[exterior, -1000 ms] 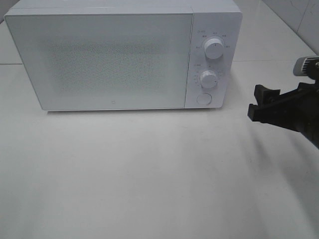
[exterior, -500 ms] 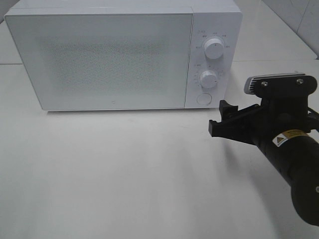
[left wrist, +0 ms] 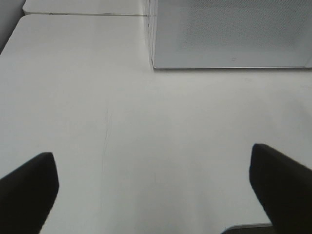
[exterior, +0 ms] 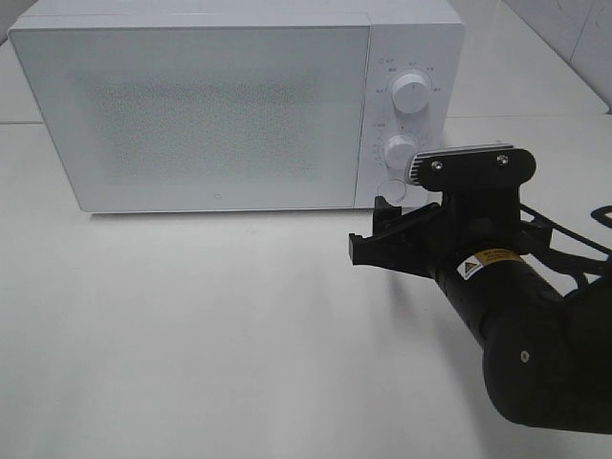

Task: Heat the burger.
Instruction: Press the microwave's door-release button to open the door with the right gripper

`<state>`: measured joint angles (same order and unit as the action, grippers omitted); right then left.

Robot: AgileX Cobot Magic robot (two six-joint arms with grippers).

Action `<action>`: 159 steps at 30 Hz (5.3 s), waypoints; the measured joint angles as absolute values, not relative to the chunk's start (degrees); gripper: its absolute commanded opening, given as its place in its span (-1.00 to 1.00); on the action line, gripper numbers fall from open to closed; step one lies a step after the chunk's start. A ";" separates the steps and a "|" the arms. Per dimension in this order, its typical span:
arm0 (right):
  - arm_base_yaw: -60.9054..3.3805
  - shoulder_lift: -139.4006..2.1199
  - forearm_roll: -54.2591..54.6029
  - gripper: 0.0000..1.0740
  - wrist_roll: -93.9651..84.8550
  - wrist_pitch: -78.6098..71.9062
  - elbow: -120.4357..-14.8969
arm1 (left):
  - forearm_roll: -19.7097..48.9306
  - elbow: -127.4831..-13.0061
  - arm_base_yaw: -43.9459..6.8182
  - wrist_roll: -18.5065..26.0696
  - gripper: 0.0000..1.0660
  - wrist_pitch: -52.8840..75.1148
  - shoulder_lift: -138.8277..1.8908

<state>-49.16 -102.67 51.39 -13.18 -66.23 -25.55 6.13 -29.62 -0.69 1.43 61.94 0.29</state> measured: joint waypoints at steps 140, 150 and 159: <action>-33.17 -125.71 47.73 -1.00 76.43 -52.48 -54.03 | 6.13 -29.62 -0.69 1.43 0.88 61.94 0.29; -32.72 -126.05 47.38 -1.00 76.49 -53.17 -54.43 | 6.13 -29.62 -0.69 1.43 0.88 61.94 0.29; -32.54 -125.94 46.81 -1.00 76.55 -52.77 -54.26 | 6.13 -29.62 -0.69 1.43 0.88 61.94 0.29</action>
<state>-32.54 -125.94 46.81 76.55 -52.77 -54.26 6.13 -29.62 -0.69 1.43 61.94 0.29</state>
